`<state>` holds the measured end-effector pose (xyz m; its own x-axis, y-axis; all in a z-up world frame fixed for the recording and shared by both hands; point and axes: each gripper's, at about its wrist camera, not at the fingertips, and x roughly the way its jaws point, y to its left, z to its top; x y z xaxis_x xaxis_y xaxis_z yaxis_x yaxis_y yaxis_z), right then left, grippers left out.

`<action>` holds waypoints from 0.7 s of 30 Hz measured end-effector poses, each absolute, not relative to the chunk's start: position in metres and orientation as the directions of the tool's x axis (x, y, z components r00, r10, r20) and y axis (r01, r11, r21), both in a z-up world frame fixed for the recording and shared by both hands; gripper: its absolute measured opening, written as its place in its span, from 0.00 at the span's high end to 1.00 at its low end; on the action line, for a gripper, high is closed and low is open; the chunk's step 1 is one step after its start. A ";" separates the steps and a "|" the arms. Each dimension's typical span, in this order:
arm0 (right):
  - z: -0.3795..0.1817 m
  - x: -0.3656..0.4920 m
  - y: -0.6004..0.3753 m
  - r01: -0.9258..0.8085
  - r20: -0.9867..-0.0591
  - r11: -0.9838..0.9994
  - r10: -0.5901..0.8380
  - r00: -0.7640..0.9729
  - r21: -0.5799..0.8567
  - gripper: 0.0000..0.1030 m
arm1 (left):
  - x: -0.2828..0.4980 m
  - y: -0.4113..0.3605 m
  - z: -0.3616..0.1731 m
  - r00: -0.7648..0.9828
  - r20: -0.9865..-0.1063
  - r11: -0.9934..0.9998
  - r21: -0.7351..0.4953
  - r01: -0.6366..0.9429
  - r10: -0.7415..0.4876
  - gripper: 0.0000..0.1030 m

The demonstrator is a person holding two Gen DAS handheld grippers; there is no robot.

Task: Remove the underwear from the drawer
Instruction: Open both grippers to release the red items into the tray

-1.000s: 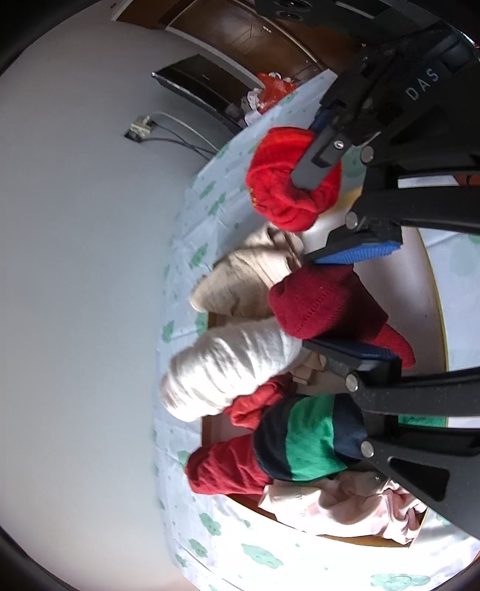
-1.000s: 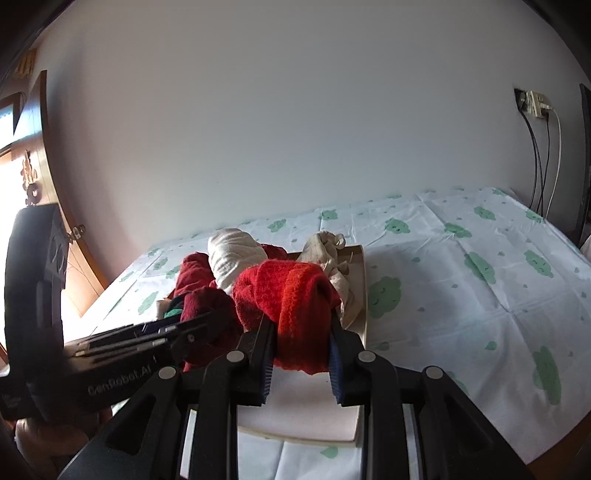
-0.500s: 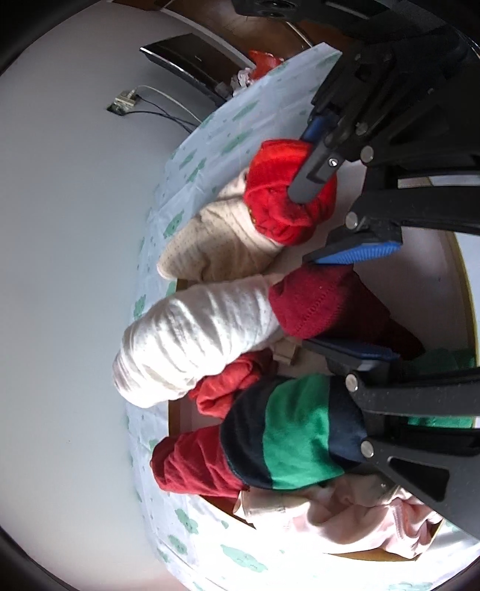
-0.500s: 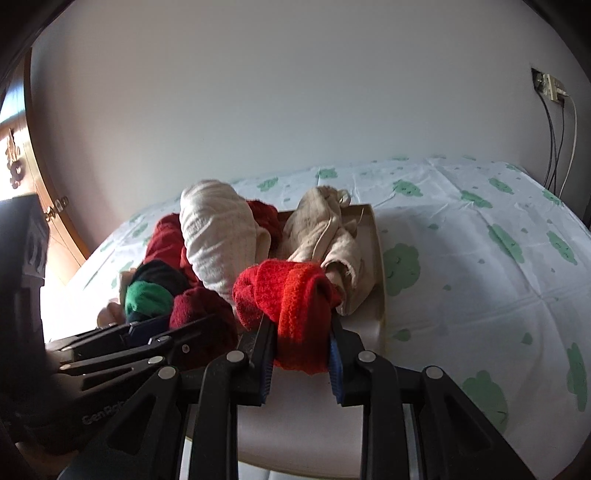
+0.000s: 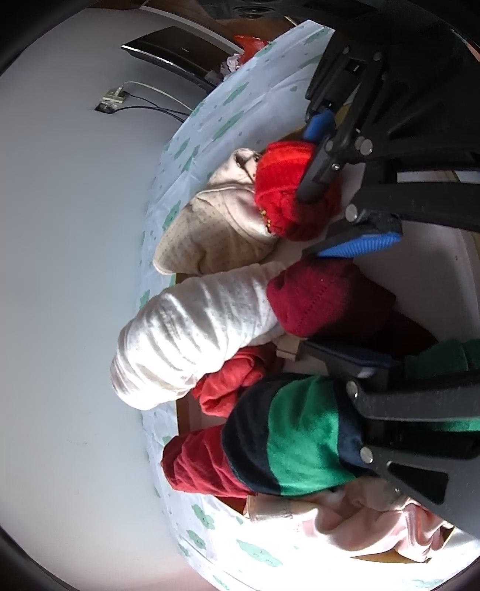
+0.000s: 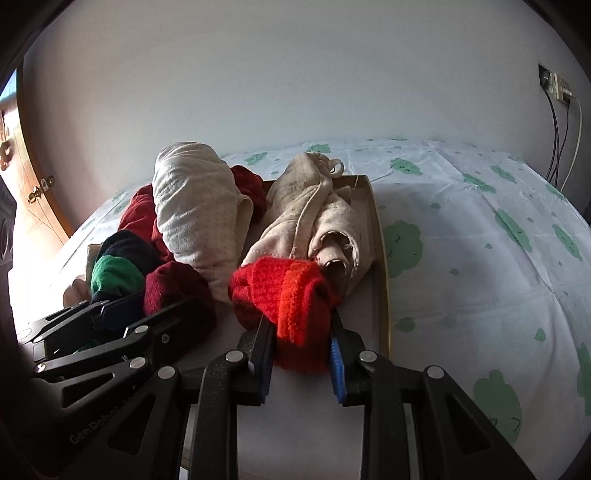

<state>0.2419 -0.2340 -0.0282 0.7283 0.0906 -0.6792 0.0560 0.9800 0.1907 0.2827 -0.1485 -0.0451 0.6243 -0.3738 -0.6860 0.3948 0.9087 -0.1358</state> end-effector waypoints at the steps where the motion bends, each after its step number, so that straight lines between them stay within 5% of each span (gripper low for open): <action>1: -0.028 0.242 -0.234 0.054 -0.680 0.980 0.093 0.727 0.191 0.73 | 0.283 -0.147 -0.045 0.624 -0.681 0.906 -0.144 0.398 -0.383 0.55; 8: -0.023 0.240 -0.236 0.067 -0.698 0.983 0.074 0.712 0.173 0.65 | 0.275 -0.144 -0.031 0.625 -0.697 0.917 -0.123 0.379 -0.352 0.47; 13: -0.014 0.229 -0.248 0.102 -0.694 0.968 0.088 0.715 0.228 0.54 | 0.265 -0.135 -0.021 0.645 -0.663 0.915 -0.164 0.369 -0.379 0.28; 19: 0.002 0.204 -0.255 0.095 -0.631 0.955 0.109 0.768 0.280 0.51 | 0.246 -0.129 -0.002 0.725 -0.601 0.934 -0.116 0.338 -0.337 0.03; 21: 0.007 0.195 -0.257 0.098 -0.607 0.950 0.110 0.787 0.298 0.46 | 0.238 -0.121 0.006 0.760 -0.564 0.941 -0.109 0.320 -0.323 0.01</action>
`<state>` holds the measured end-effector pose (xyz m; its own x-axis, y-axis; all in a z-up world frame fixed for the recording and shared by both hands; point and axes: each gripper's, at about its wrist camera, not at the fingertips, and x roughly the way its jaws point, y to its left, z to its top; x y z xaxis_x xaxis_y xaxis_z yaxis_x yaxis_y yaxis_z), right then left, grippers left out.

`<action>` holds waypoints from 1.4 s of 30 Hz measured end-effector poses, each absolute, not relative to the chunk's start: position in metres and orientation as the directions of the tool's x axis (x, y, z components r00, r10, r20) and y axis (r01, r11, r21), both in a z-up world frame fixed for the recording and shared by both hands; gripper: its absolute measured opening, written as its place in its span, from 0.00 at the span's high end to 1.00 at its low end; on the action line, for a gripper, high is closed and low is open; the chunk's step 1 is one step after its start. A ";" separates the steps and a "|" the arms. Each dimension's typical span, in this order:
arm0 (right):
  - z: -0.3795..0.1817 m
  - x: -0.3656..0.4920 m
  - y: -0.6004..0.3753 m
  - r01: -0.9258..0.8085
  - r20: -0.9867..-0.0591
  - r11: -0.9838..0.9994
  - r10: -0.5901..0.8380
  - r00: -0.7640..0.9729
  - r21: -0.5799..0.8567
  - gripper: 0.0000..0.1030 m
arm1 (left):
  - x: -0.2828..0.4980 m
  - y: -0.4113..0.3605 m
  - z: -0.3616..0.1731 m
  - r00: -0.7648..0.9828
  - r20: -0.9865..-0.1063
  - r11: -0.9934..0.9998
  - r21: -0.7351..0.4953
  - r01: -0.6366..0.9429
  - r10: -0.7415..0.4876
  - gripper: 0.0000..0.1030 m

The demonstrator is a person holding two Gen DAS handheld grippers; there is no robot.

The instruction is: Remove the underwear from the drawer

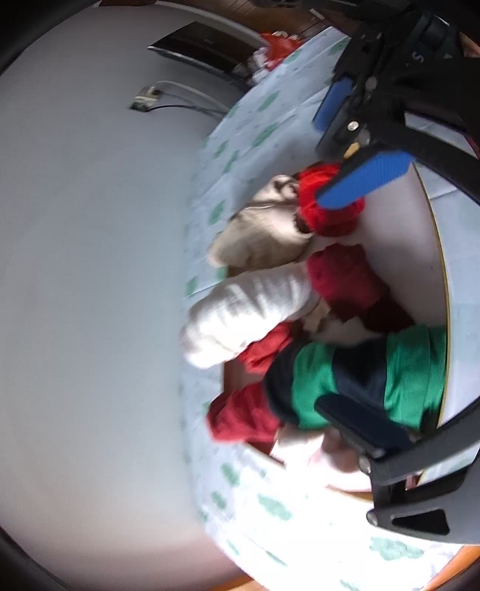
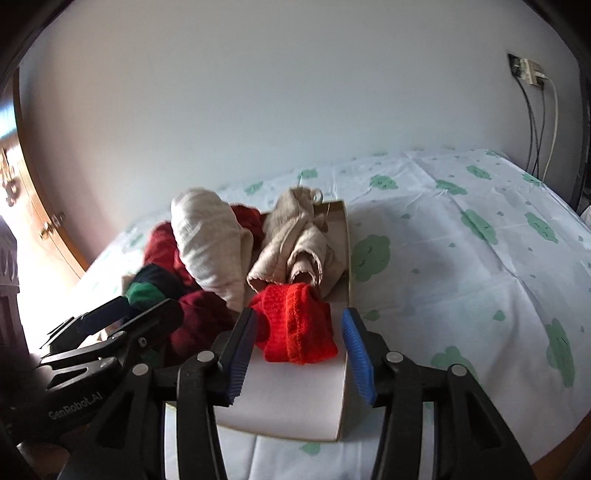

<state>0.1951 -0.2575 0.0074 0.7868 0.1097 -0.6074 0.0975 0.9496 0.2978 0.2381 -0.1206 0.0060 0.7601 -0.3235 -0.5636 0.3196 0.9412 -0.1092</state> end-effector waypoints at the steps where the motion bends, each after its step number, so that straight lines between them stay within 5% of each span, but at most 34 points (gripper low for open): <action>1: 0.010 0.191 -0.258 0.099 -0.598 0.948 0.107 0.794 0.301 0.43 | 0.236 -0.118 0.008 0.766 -0.558 0.942 -0.106 0.317 -0.320 0.01; 26: 0.020 0.115 -0.230 0.070 -0.558 0.964 0.088 0.825 0.256 0.39 | 0.155 -0.083 -0.008 0.755 -0.571 0.943 -0.123 0.309 -0.322 0.01; 42: 0.003 0.072 -0.215 0.061 -0.508 0.976 0.055 0.860 0.209 0.39 | 0.117 -0.053 -0.035 0.822 -0.522 0.968 -0.030 0.249 -0.227 0.01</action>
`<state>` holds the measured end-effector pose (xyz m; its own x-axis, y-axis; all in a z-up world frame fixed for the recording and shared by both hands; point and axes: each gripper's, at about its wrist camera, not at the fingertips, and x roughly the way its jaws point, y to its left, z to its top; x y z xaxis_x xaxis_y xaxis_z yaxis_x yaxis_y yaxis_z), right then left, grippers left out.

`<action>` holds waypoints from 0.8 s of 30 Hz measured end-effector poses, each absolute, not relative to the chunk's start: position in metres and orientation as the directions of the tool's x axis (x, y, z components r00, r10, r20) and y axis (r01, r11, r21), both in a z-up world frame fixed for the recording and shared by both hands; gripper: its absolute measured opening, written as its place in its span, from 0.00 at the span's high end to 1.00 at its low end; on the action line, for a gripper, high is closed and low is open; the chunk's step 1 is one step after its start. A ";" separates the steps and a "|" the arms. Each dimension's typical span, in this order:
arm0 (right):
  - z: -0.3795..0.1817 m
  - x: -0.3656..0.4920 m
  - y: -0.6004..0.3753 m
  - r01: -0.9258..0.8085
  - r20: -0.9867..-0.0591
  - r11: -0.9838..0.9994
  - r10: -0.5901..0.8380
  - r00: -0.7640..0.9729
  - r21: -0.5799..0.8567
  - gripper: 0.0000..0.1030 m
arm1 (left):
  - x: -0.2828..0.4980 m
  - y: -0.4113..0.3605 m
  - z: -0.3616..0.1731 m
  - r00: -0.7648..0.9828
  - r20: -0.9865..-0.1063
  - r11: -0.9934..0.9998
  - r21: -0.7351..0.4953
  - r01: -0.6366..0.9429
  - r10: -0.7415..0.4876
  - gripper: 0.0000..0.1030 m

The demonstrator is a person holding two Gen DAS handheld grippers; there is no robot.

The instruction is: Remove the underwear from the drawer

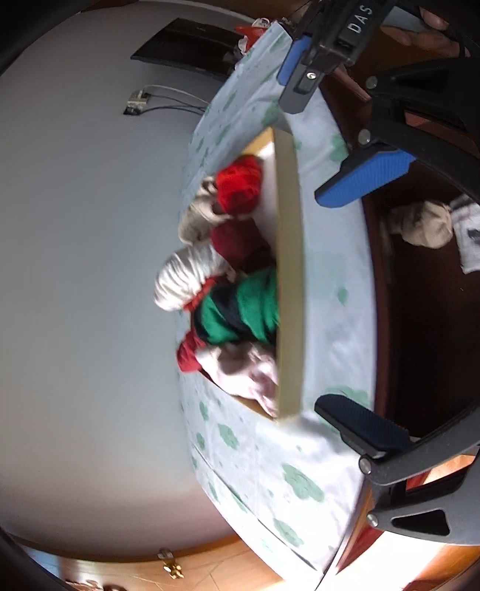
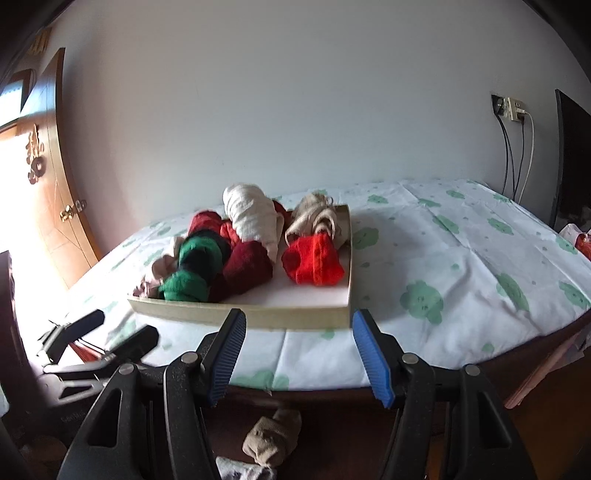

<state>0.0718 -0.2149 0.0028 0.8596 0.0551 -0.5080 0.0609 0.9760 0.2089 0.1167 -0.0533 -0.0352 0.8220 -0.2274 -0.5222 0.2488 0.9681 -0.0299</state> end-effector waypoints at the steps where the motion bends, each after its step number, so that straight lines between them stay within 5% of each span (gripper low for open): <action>1: -0.002 0.070 -0.213 0.060 -0.517 0.977 0.055 0.854 0.203 0.39 | 0.114 -0.049 -0.038 0.820 -0.525 0.968 -0.036 0.247 -0.228 0.01; 24: -0.045 0.027 -0.206 0.052 -0.557 0.979 0.069 0.827 0.197 0.39 | 0.083 -0.010 -0.092 0.816 -0.543 0.978 -0.053 0.202 -0.198 0.01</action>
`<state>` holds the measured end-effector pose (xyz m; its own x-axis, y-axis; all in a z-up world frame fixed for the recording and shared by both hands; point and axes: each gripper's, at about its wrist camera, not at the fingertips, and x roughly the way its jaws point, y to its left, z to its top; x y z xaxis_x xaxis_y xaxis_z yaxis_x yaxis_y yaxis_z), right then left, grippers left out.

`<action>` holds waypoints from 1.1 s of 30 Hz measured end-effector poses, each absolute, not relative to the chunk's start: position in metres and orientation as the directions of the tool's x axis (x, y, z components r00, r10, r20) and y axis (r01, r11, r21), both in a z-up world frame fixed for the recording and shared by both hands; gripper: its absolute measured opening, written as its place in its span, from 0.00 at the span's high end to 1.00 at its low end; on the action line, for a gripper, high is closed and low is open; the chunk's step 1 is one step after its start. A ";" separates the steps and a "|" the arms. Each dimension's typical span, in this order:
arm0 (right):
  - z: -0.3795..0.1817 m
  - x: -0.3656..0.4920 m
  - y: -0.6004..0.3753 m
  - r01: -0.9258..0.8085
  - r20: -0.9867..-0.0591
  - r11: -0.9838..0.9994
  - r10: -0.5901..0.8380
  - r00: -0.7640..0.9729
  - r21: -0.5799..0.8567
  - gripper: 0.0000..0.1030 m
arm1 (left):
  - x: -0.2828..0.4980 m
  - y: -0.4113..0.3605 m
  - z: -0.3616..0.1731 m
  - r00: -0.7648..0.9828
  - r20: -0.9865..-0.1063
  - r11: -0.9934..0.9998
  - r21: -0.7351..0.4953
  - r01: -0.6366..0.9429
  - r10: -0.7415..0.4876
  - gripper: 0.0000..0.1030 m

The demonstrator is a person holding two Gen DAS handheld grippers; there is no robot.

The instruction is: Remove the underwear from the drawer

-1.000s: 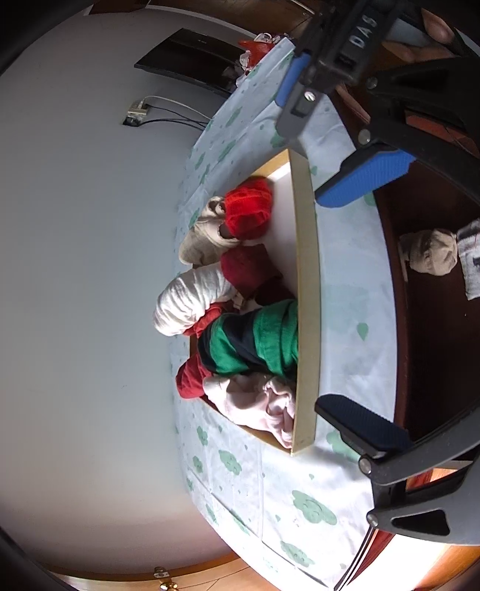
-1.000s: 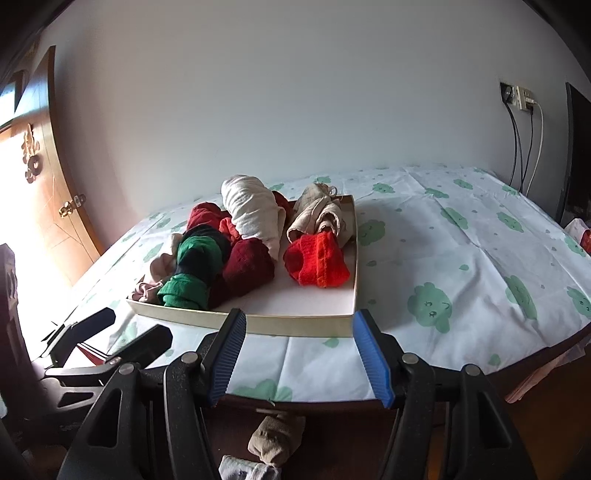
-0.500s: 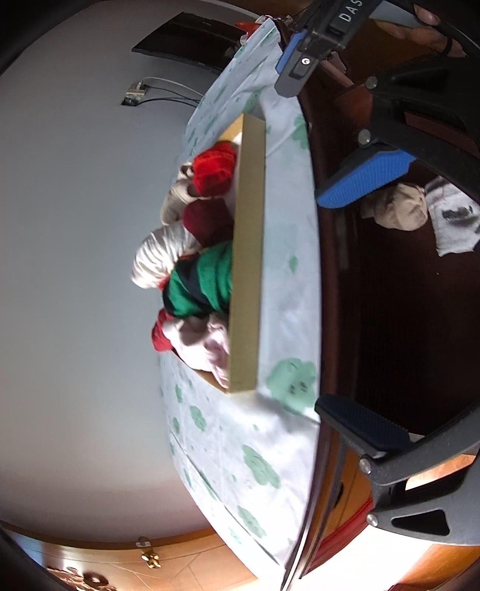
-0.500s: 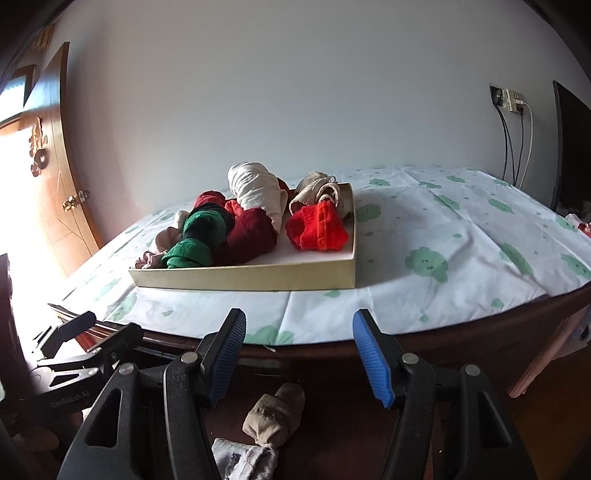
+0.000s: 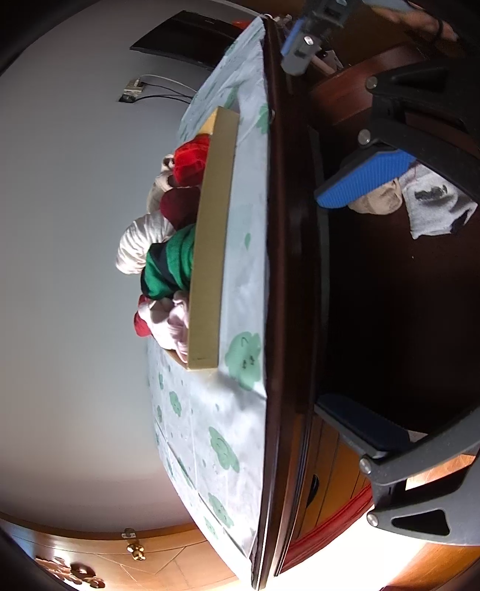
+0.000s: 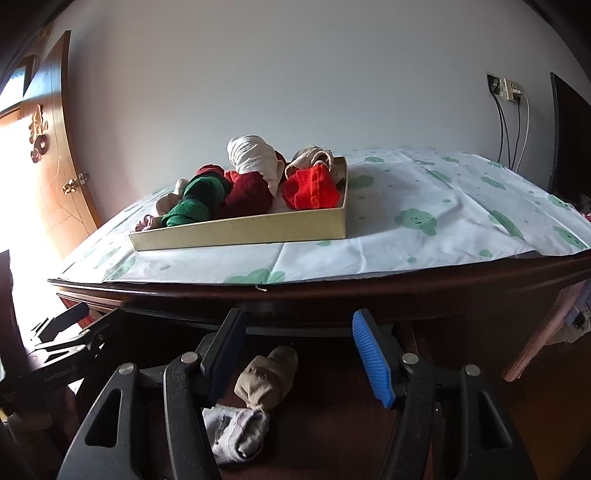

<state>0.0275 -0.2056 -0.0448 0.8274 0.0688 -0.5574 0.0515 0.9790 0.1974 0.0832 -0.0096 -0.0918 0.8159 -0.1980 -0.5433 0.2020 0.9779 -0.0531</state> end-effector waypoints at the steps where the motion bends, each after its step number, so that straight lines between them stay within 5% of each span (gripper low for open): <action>1: -0.043 0.025 -0.205 0.049 -0.556 0.980 0.069 0.828 0.194 0.39 | 0.082 -0.010 -0.095 0.815 -0.546 0.978 -0.044 0.204 -0.195 0.01; 11: 0.003 -0.026 -0.227 0.050 -0.489 0.989 0.025 0.872 0.140 0.39 | 0.068 0.000 -0.100 0.810 -0.554 0.978 -0.041 0.204 -0.192 0.01; 25: 0.126 -0.139 -0.283 0.206 -0.242 0.978 -0.211 0.947 -0.044 0.39 | 0.043 0.027 -0.065 0.832 -0.517 0.975 -0.020 0.222 -0.200 0.01; 33: 0.109 -0.143 -0.290 0.169 -0.297 0.985 -0.158 0.942 0.014 0.32 | 0.044 -0.004 -0.084 0.730 -0.652 0.941 0.074 0.331 -0.205 0.01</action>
<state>-0.1430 -0.2895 0.1094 0.9417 -0.1575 -0.2973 0.1692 0.9855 0.0137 0.0438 -0.0044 -0.0841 0.7304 -0.2050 -0.6516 0.3305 0.9409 0.0744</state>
